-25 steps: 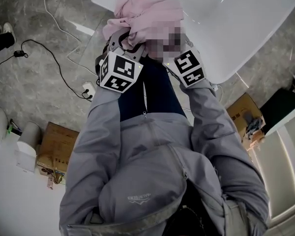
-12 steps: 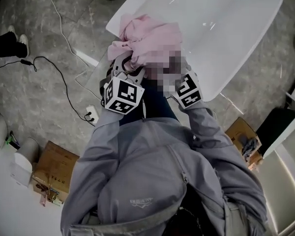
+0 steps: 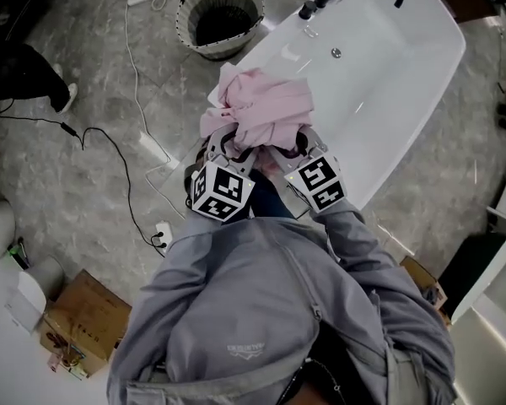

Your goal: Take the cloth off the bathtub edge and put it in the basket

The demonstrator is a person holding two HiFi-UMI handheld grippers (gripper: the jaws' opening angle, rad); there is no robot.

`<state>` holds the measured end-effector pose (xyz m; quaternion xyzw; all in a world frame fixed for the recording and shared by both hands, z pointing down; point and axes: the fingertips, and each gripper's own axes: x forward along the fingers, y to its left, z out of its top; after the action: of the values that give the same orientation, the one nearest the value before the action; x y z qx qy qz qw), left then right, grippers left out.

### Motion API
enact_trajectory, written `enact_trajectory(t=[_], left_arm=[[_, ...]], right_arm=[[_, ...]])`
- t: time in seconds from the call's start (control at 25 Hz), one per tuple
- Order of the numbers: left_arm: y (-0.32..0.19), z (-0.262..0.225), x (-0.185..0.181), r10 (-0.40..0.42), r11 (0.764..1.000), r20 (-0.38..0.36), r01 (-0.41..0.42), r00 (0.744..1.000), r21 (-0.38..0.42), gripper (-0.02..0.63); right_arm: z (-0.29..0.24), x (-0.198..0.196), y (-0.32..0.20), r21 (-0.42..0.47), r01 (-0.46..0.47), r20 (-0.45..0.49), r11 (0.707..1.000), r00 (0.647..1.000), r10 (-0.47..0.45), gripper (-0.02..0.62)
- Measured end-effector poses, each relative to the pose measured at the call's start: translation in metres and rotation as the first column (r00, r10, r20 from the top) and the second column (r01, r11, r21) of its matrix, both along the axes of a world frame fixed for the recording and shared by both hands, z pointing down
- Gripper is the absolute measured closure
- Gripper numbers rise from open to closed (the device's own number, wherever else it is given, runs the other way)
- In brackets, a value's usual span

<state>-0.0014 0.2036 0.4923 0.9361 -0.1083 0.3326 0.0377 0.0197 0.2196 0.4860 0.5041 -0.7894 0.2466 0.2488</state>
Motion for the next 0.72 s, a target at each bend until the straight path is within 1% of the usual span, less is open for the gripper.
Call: enact_trajectory(t=[0.2, 0.4, 0.56, 0.72], left_arm=[[0.000, -0.034, -0.005, -0.007, 0.999, -0.019, 0.008, 1.000, 0.046, 0.449], [-0.004, -0.062, -0.006, -0.024, 0.995, -0.031, 0.027, 0.999, 0.101, 0.451], [-0.003, -0.081, -0.015, -0.068, 0.988, -0.049, 0.074, 0.997, 0.137, 0.453], [-0.004, -0.100, -0.026, -0.123, 0.977, -0.071, 0.134, 0.990, 0.166, 0.454]], right_arm=[[-0.033, -0.004, 0.000, 0.033, 0.000, -0.007, 0.999, 1.000, 0.000, 0.459], [-0.059, -0.005, -0.005, 0.072, 0.001, 0.005, 0.997, 1.000, -0.002, 0.459], [-0.079, -0.012, -0.004, 0.114, 0.034, -0.003, 0.993, 0.999, -0.034, 0.459], [-0.097, -0.022, -0.007, 0.155, 0.086, -0.011, 0.984, 0.996, -0.086, 0.459]])
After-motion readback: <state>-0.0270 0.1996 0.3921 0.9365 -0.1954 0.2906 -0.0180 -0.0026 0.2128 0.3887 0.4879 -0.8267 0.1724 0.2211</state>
